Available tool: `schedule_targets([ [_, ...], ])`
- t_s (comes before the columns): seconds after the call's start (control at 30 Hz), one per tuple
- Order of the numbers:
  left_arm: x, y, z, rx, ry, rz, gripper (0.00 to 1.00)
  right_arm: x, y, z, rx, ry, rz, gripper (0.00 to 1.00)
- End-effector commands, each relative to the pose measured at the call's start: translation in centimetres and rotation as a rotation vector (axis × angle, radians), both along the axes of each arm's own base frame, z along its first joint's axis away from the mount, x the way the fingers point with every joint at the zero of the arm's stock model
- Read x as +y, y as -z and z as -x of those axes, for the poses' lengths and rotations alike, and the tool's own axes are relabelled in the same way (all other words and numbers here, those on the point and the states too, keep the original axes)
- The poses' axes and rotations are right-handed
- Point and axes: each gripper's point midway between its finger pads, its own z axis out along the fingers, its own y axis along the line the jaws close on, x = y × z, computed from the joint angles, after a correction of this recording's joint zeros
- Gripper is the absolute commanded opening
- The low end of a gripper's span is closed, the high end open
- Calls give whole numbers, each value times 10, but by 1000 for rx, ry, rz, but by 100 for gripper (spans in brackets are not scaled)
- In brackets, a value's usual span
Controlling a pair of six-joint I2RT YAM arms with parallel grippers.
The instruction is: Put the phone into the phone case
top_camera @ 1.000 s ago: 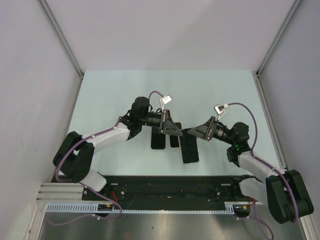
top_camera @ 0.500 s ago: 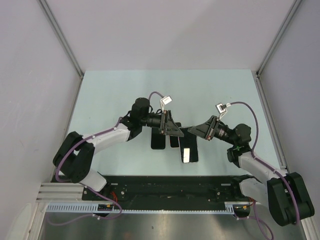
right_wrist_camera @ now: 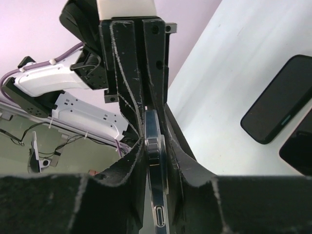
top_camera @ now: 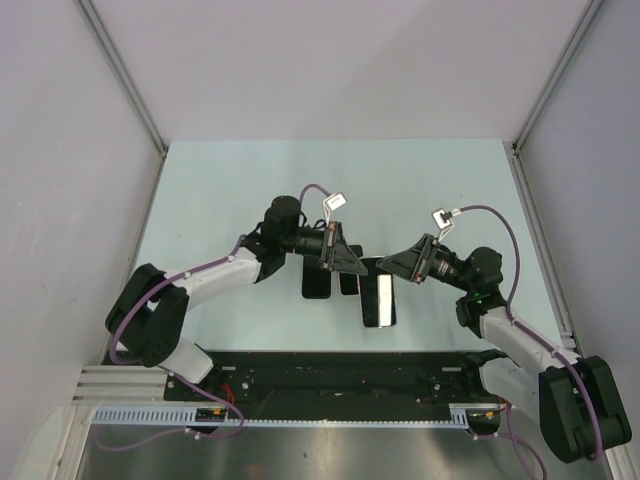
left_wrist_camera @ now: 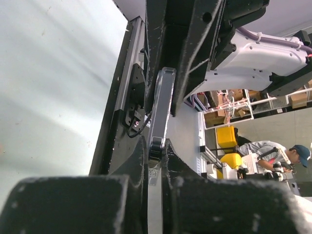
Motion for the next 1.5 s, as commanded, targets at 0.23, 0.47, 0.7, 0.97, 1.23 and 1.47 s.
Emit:
schedule_targets([
  [0.23,1,-14,-15,-103,-69,-34,16,-3,-30,-4,-100,15,-29,0],
  [0.47,-1,-5,-12,-61,-67,-36,68,-5,-31,-13,-92,52,-42,0],
  [0.7,-5,-10,-8,-40,-40,4,70,-6,-45,-13,-90,47,-106,0],
  [0.97,-6,-17,-7,-44,-27,23,8,-5,-29,-13,-51,43,-53,24],
  [1.23,-4,-26,-7,-70,-31,37,0,-11,-2,10,-57,-3,54,58],
  [1.47,-2,-32,-2,-84,-17,60,0,-16,18,26,-46,-23,81,63],
])
